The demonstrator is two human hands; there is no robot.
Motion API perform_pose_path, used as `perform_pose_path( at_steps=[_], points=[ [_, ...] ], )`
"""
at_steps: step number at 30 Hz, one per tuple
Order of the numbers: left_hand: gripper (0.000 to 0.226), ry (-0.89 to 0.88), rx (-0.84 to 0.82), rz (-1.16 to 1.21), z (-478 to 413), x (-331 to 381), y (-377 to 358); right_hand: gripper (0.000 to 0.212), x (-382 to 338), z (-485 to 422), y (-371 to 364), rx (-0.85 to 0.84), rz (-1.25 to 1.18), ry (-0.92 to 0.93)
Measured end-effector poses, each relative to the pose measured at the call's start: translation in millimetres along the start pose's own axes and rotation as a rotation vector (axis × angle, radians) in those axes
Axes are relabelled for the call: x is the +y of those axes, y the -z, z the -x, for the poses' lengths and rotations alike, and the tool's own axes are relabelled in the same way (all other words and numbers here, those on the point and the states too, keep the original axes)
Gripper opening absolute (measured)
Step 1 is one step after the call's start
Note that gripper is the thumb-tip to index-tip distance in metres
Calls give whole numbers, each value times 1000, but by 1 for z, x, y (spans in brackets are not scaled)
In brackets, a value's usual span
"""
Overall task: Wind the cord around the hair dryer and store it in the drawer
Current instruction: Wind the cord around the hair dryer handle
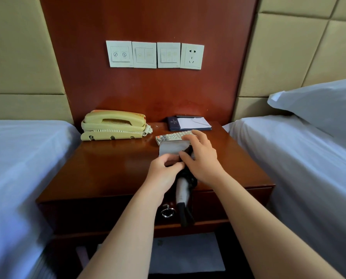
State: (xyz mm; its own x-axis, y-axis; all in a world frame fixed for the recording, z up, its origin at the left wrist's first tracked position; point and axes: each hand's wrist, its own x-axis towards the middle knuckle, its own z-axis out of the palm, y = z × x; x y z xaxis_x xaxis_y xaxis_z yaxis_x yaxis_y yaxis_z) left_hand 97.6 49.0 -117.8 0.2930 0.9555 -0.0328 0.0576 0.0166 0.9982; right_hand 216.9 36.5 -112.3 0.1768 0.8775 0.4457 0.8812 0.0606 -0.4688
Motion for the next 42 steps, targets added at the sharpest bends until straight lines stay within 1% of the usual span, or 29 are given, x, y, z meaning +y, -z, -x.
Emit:
perform_pose_path(
  at_steps=[2, 4, 5, 7, 8, 11, 15, 18, 21, 25, 27, 29, 31, 33, 35, 37, 39, 41, 42],
  points=[
    [17, 1, -8, 1, 0, 0, -3, 35, 4, 4, 3, 66, -51, 4],
    [17, 8, -12, -6, 0, -1, -4, 28, 5, 8, 8, 110, -129, -49],
    [17, 9, -12, -11, -1, -1, -5, 27, 5, 10, 11, 138, -91, -68],
    [17, 3, -9, -13, -4, -1, -8, 26, 5, 13, 15, 174, 118, -60],
    [18, 0, -6, -16, -4, -1, -9, 25, 5, 14, 17, 164, 171, -54],
    [21, 9, 6, -21, -5, 0, -15, 25, -2, 16, 19, 79, 100, -98],
    [23, 34, 54, 9, -2, 4, -25, 26, -5, 15, 20, 69, 171, -96],
    [24, 23, 90, 22, 3, 6, -32, 27, -7, 16, 24, 26, 271, -81],
    [25, 20, 118, 19, 4, 5, -32, 20, -9, 17, 23, 3, 364, -51],
    [28, -8, 139, -7, 4, 2, -31, 16, -8, 16, 20, 9, 364, -49],
    [28, -44, 156, -59, 1, 2, -31, 18, -5, 15, 17, 46, 301, -75],
    [26, -108, 162, -120, -5, 3, -31, 20, -2, 12, 14, 120, 160, -153],
    [26, -157, 132, -191, -11, 6, -31, 18, -1, 7, 9, 200, 57, -223],
    [29, -176, 105, -299, -14, 6, -32, 16, -1, 2, 4, 261, 23, -282],
    [29, -209, 179, -418, -13, 3, -31, 15, 0, -1, -1, 311, -31, -314],
    [28, -244, 327, -457, -7, 7, -26, 14, 0, -1, -3, 307, -144, -307],
    [28, -290, 418, -426, 5, 13, -21, 23, -3, 4, 3, 242, -248, -264],
    [30, -338, 413, -398, 24, 19, -19, 32, -10, 15, 20, 215, -296, -250],
    [32, -354, 397, -389, 35, 21, -19, 32, -14, 25, 28, 228, -335, -266]
  ],
)
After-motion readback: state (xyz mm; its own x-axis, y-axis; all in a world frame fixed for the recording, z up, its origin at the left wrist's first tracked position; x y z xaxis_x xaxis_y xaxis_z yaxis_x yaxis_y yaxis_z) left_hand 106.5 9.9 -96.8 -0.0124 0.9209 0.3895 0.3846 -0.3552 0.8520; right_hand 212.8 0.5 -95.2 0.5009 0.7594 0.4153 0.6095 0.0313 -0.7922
